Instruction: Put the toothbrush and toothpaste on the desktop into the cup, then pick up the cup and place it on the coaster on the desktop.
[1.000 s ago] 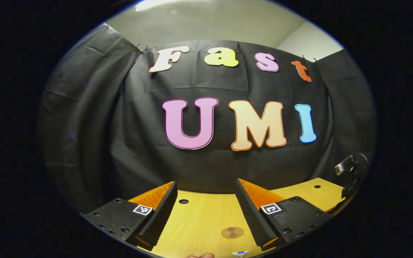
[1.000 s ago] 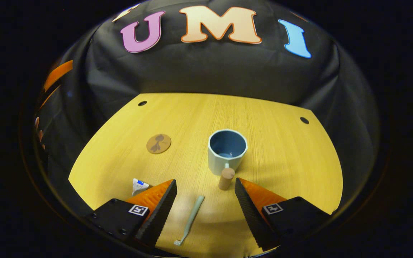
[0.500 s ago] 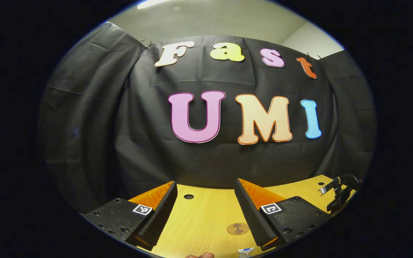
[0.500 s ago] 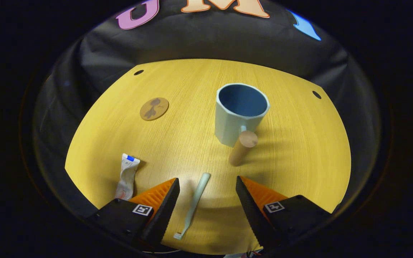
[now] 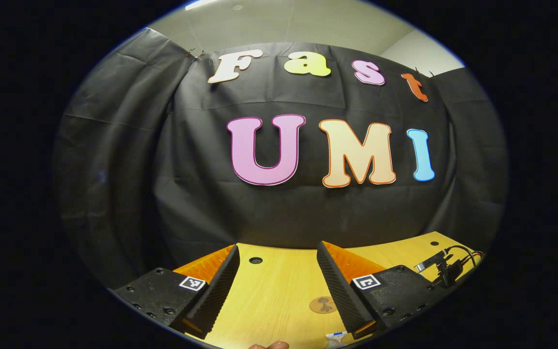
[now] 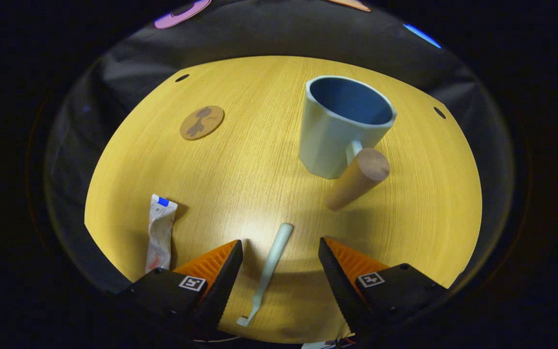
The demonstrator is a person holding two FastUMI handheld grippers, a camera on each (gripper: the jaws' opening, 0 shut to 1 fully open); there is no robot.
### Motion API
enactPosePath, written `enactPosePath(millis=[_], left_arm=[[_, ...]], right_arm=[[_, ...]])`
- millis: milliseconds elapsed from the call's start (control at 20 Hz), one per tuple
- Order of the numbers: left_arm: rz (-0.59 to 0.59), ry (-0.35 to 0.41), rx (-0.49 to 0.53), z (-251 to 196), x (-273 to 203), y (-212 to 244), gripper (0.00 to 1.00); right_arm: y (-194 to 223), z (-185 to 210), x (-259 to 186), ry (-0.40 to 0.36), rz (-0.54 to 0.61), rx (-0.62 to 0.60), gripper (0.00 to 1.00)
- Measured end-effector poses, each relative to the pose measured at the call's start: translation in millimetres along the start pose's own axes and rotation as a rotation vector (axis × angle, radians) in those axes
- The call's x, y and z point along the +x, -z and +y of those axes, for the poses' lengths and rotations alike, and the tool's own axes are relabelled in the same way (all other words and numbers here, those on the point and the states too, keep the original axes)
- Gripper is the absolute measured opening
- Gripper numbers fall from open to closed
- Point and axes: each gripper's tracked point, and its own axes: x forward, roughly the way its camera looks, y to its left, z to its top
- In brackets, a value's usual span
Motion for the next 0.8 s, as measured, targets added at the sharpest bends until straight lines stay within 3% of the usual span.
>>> enactPosePath(millis=[150,450,550,600,650,700,750,800], left_arm=[[0.005,0.003,-0.003,1.2,1.3,1.1,0.94],[0.012,0.007,-0.011,0.5,1.2,4.1,0.94],[0.015,0.015,-0.018,-2.3,0.1,4.7,0.94],[0.016,0.018,-0.020,-2.9,0.4,5.2,0.94],[0.017,0.021,-0.021,-4.8,0.2,4.3,0.94],[0.017,0.025,-0.021,-7.5,-0.4,4.6,0.94],[0.017,0.030,-0.020,-9.6,-0.1,4.2,0.94],[0.019,0.034,-0.017,-12.0,-0.7,5.6,0.94]], right_arm=[[1.1,1.1,3.8,-0.004,0.018,-0.003,0.93],[0.7,-3.3,4.6,0.016,0.029,-0.035,0.72],[0.7,-2.8,5.3,0.008,0.031,-0.037,0.51],[1.2,-2.4,5.4,0.002,0.031,-0.040,0.47],[0.3,-1.9,7.1,-0.008,0.033,-0.040,0.32],[1.2,-1.8,5.1,-0.016,0.039,-0.035,0.27],[1.3,-2.1,5.3,-0.025,0.045,-0.041,0.15],[1.7,-2.5,5.8,-0.031,0.047,-0.024,0.19]])
